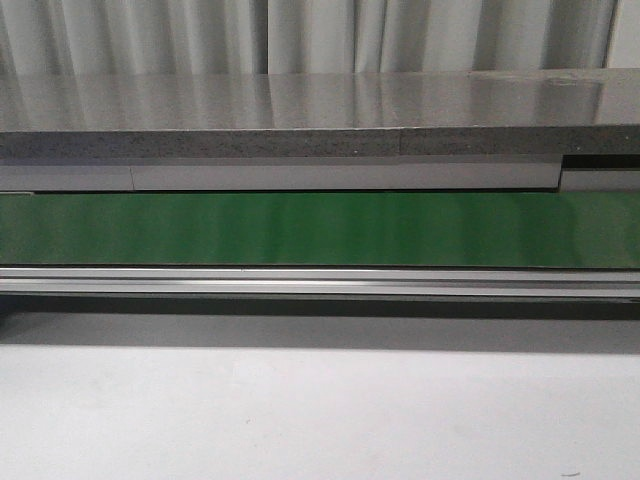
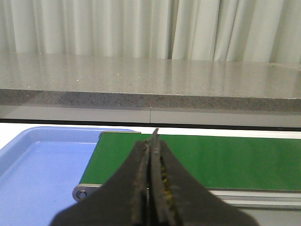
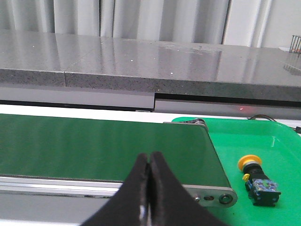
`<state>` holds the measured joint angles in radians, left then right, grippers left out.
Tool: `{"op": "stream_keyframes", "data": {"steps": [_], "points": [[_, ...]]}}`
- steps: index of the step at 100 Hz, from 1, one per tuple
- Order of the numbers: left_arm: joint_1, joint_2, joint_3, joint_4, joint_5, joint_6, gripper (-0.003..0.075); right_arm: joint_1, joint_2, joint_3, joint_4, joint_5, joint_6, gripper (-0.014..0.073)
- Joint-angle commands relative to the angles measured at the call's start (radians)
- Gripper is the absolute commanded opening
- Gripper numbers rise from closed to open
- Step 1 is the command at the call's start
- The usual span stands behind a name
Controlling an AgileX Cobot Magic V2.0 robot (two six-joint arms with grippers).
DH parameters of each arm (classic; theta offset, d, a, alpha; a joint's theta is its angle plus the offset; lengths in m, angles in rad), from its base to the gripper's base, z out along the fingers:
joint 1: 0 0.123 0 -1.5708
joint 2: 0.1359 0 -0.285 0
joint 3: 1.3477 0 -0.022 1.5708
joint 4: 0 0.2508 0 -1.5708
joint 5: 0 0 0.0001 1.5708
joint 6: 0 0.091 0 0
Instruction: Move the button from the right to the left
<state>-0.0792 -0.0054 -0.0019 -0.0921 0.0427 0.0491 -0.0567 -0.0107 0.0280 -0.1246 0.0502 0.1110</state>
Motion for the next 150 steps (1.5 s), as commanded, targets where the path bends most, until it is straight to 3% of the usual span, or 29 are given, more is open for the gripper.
{"op": "stream_keyframes", "data": {"steps": [1, 89, 125, 150], "points": [[-0.004, -0.031, 0.045, 0.000, -0.074, -0.011, -0.0020, -0.003, -0.018, -0.015, -0.011, -0.074, -0.002, -0.0067], [-0.004, -0.031, 0.045, 0.000, -0.074, -0.011, -0.0020, -0.003, -0.018, -0.028, -0.011, -0.057, -0.002, -0.0067], [-0.004, -0.031, 0.045, 0.000, -0.074, -0.011, -0.0020, -0.003, 0.054, -0.312, -0.011, 0.270, -0.002, -0.0067], [-0.004, -0.031, 0.045, 0.000, -0.074, -0.011, -0.0020, -0.003, 0.206, -0.501, -0.013, 0.404, -0.002, -0.0067]]}}
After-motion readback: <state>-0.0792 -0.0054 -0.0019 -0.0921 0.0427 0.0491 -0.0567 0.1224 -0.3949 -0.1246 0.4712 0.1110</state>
